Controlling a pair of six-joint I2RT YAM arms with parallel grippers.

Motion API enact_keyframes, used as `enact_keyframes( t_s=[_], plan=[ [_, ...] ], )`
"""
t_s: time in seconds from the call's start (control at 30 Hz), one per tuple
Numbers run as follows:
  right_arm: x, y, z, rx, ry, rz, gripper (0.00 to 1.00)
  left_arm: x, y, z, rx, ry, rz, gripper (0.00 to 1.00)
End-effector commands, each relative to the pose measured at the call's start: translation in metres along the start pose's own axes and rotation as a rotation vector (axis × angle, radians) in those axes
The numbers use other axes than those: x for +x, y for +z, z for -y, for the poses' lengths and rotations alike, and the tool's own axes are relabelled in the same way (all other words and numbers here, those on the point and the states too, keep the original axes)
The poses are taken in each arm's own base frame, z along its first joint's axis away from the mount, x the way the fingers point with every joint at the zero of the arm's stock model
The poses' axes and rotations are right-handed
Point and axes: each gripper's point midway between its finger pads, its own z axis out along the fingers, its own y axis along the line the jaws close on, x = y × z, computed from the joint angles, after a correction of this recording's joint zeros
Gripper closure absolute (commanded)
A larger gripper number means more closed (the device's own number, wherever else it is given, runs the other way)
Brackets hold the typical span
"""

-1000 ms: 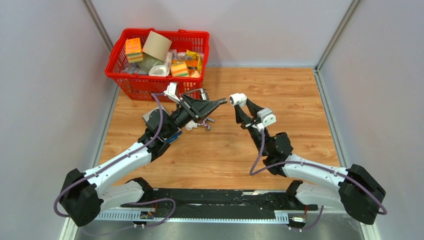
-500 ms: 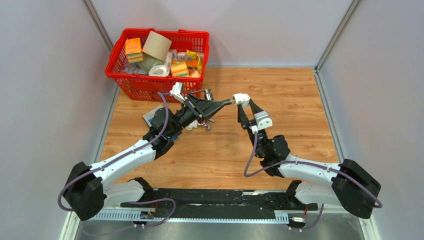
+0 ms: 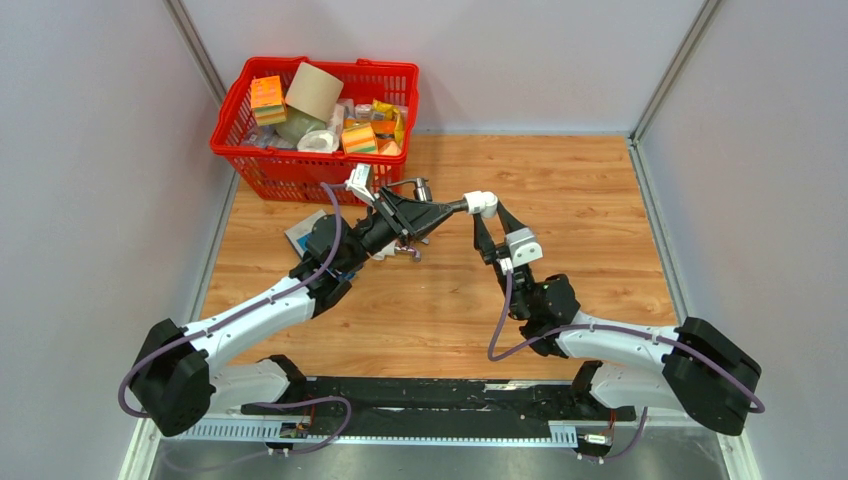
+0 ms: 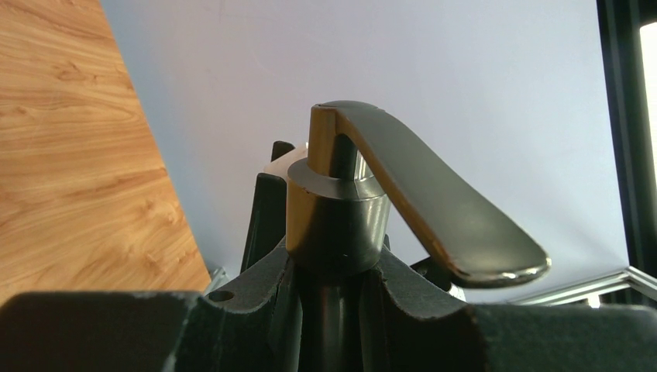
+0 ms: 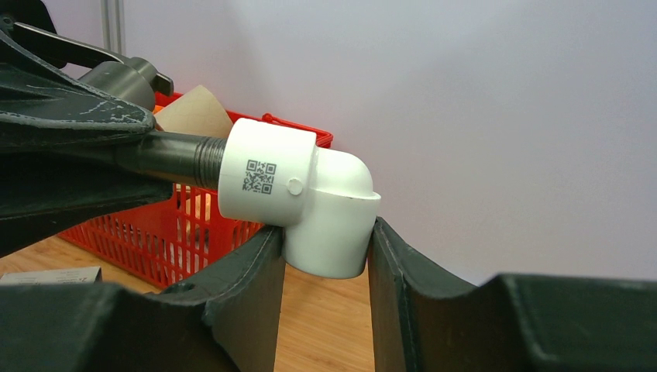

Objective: Install the water faucets

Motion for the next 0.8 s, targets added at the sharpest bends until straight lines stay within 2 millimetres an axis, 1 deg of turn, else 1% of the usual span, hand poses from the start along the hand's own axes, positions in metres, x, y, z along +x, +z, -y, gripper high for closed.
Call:
enact_keyframes(
  t_s=[0.0, 0.33, 0.5, 0.57, 0.7, 0.77],
  plan=[
    [-0.013, 0.001, 0.002, 0.027, 0.018, 0.054, 1.00, -0.006, 0.005, 0.052, 0.152, 0.009, 0.018, 1.00],
    [-0.008, 0.001, -0.003, 0.026, -0.003, 0.038, 1.00, -0.004, 0.004, 0.055, 0.171, -0.020, 0.031, 1.00],
    [-0.011, 0.000, -0.014, -0.026, 0.006, 0.035, 1.00, -0.005, 0.001, 0.059, 0.188, -0.003, 0.053, 1.00],
    [-0.014, 0.003, -0.017, -0.038, 0.028, 0.021, 1.00, -0.005, 0.000, 0.056, 0.180, 0.011, 0.053, 1.00],
    [-0.014, 0.007, -0.022, -0.057, 0.039, -0.023, 1.00, -0.005, -0.003, 0.048, 0.169, 0.047, 0.067, 1.00],
    [-0.012, 0.008, -0.025, -0.070, 0.037, -0.049, 1.00, -0.004, -0.003, 0.046, 0.169, 0.094, 0.065, 1.00]
  ],
)
